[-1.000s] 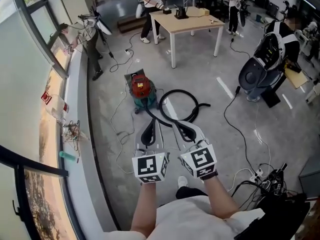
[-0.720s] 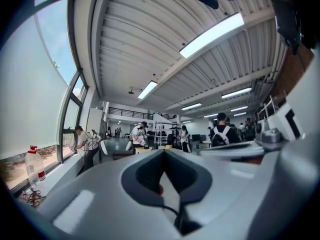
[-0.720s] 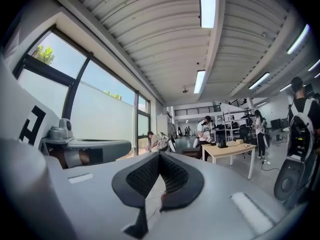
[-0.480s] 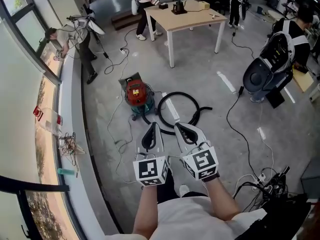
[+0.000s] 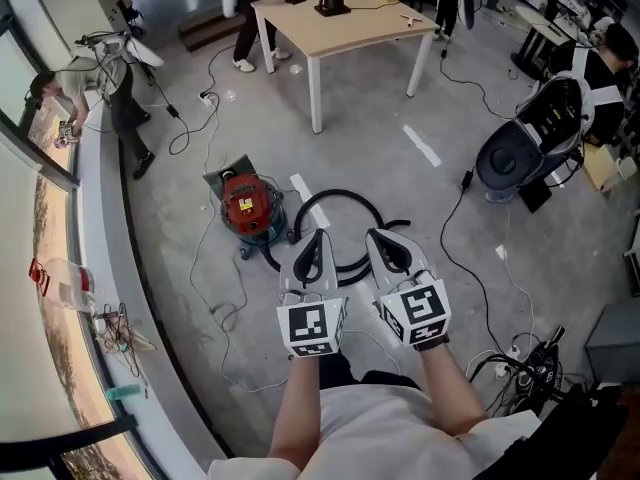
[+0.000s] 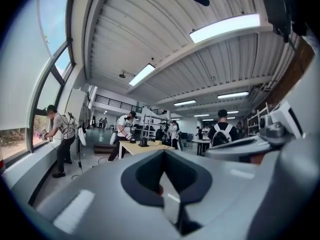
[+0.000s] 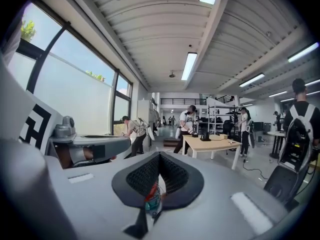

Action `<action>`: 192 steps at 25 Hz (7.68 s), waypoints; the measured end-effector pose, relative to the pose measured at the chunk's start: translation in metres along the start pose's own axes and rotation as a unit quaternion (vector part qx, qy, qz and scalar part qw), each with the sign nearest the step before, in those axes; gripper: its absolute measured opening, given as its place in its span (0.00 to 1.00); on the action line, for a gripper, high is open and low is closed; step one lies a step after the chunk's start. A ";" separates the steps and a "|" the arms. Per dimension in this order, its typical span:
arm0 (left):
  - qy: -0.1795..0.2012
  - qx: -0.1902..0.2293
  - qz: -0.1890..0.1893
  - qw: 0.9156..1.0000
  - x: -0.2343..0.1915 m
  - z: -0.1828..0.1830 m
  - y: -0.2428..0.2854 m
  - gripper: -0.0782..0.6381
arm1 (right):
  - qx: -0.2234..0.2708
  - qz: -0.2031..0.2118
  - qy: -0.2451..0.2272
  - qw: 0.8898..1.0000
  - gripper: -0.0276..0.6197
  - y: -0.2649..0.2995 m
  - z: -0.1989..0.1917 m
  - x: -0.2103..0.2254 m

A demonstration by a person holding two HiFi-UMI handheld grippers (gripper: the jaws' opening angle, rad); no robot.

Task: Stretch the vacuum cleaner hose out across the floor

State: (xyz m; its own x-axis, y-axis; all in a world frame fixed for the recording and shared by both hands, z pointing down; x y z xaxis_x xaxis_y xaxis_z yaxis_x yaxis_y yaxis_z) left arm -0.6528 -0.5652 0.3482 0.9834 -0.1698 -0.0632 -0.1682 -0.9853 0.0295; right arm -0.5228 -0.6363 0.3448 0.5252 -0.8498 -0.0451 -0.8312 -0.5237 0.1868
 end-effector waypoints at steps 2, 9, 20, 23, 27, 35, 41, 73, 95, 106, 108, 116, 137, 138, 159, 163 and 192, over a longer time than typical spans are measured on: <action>-0.009 -0.009 -0.003 1.000 -0.021 -0.009 0.030 0.11 | -0.011 -0.005 -0.001 1.000 0.04 0.028 -0.004 0.006; -0.034 -0.092 -0.021 0.995 -0.049 -0.073 0.110 0.11 | -0.081 -0.032 0.039 0.995 0.04 0.088 -0.065 0.060; -0.086 -0.268 -0.020 0.959 -0.032 -0.292 0.257 0.11 | -0.278 -0.001 0.072 0.958 0.04 0.206 -0.310 0.197; -0.100 -0.318 -0.038 0.942 -0.014 -0.373 0.287 0.11 | -0.323 0.023 0.076 0.943 0.04 0.235 -0.403 0.224; -0.111 -0.368 -0.044 0.922 -0.004 -0.491 0.319 0.11 | -0.355 0.036 0.101 0.929 0.04 0.275 -0.529 0.256; -0.130 -0.439 -0.059 0.887 0.001 -0.708 0.348 0.11 | -0.411 0.112 0.054 0.903 0.29 0.336 -0.756 0.298; -0.126 -0.467 -0.088 0.871 0.003 -0.806 0.360 0.11 | -0.443 0.233 -0.187 0.845 0.46 0.378 -0.866 0.318; -0.199 -0.485 -0.084 0.848 -0.042 -0.610 0.201 0.11 | -0.612 0.322 0.070 0.719 0.31 0.146 -0.622 0.184; -0.728 -0.430 -0.109 0.523 0.005 -0.442 0.015 0.79 | -0.466 0.124 0.211 0.850 0.31 -0.107 -0.278 0.068; -0.668 -0.474 -0.201 0.538 0.200 -0.356 -0.087 0.39 | -0.356 -0.026 0.253 0.899 0.31 -0.420 -0.272 0.000; -0.633 -0.511 -0.227 0.534 0.242 -0.340 -0.117 0.38 | -0.335 -0.059 0.259 0.904 0.31 -0.481 -0.275 -0.016; -0.572 -0.601 -0.264 0.492 0.403 -0.315 -0.266 0.36 | -0.280 -0.198 0.287 0.894 0.31 -0.703 -0.297 -0.109; -0.439 -0.751 -0.275 0.410 0.734 -0.400 -0.564 0.31 | -0.206 -0.400 0.439 0.778 0.31 -1.068 -0.409 -0.257; -0.444 -0.750 -0.269 0.410 0.742 -0.405 -0.570 0.31 | -0.206 -0.398 0.446 0.775 0.31 -1.077 -0.410 -0.254; -0.619 -0.485 -0.116 0.606 0.829 -0.407 -0.791 0.25 | -0.283 0.000 0.338 0.898 0.31 -1.347 -0.522 -0.160; -0.629 -0.436 -0.079 0.639 0.801 -0.390 -0.882 0.25 | -0.335 0.088 0.290 0.892 0.31 -1.370 -0.541 -0.203; -0.569 -0.355 -0.098 0.735 0.918 -0.277 -1.134 0.28 | -0.285 -0.022 0.048 0.957 0.36 -1.495 -0.460 -0.379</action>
State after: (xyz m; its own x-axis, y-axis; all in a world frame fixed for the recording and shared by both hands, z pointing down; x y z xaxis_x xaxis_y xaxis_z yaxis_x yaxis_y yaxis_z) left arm 0.4598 0.4014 0.5330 0.2229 -0.3292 -0.9176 0.4437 -0.8038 0.3962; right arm 0.6052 0.4967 0.5342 0.5948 -0.8036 0.0209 -0.5882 -0.4173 0.6928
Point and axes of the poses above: the fingertips, and each gripper's own axes: y forward along the fingers, x to its right, z out of its top, the point moved 8 cm from there along -y, backward along the fingers
